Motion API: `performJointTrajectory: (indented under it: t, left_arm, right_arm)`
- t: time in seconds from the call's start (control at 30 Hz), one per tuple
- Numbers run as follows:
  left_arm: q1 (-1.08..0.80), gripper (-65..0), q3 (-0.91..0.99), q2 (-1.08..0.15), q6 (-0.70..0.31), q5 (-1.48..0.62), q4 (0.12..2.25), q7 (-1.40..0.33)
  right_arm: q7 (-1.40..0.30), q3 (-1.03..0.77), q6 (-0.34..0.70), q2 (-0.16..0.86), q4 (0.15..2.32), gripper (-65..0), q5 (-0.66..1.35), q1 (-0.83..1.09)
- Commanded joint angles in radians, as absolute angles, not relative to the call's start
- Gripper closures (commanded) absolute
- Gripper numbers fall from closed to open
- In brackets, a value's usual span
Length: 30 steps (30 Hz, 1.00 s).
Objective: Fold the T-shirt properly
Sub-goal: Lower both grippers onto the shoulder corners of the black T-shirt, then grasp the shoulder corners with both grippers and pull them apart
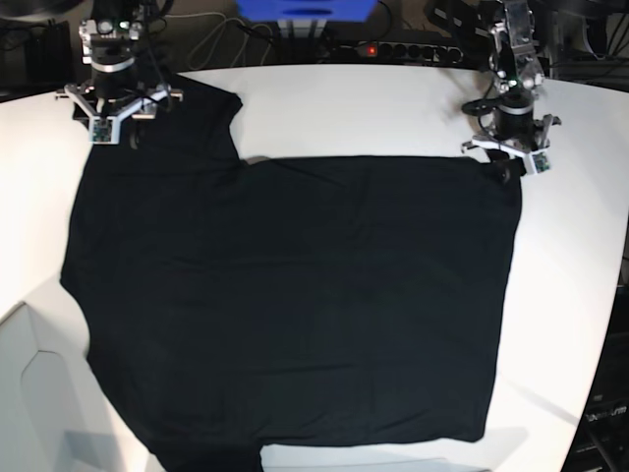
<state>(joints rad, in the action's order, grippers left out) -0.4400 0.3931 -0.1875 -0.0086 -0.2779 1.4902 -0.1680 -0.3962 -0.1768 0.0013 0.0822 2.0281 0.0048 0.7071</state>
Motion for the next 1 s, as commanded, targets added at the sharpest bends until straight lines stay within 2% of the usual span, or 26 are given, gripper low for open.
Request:
performJointTrajectory:
  t: [0.0, 0.13, 0.23, 0.4, 0.57, 0.7, 0.87, 0.97]
  left_arm:
    - [-0.447, -16.7, 0.403, -0.197, -0.008, -0.272, 1.498, -0.174]
    - [-0.447, -6.5, 0.403, -0.197, -0.008, -0.272, 1.498, -0.174]
    - [-0.449, 0.0, 0.403, -0.196, -0.008, -0.272, 1.509, -0.174]
    - [-0.466, -0.1, 0.404, -0.197, -0.008, -0.272, 1.538, -0.174]
    - [-0.478, -0.1, 0.404, -0.197, -0.008, -0.272, 1.577, -0.174]
    - [-0.481, -0.1, 0.404, -0.197, -0.008, -0.272, 1.583, -0.174]
    - [-0.481, -0.1, 0.404, -0.197, -0.008, -0.271, 1.583, -0.174]
    - [-0.481, -0.1, 0.404, -0.197, -0.008, -0.271, 1.583, -0.174]
  right_arm:
    - [-0.372, -0.185, 0.03, 0.085, 2.043, -32.7, 0.002, 0.714]
    - [-0.372, -0.236, 0.133, 0.071, 2.043, -32.8, 0.005, 0.713]
    - [-0.372, -0.298, 0.157, 0.047, 2.043, -33.0, 0.005, 0.696]
    - [-0.372, -0.36, 0.157, 0.051, 2.041, -33.1, 0.005, 0.693]
    - [-0.372, -0.401, 0.157, 0.051, 1.992, -39.1, 0.005, 0.654]
    - [-0.372, -0.403, 0.16, 0.051, 1.949, -40.1, 0.005, 0.631]
    - [-0.374, -0.406, 0.265, 0.045, 1.888, -40.0, 0.005, 0.61]
    - [-0.374, -0.407, 0.274, 0.045, 1.851, -40.0, 0.005, 0.601]
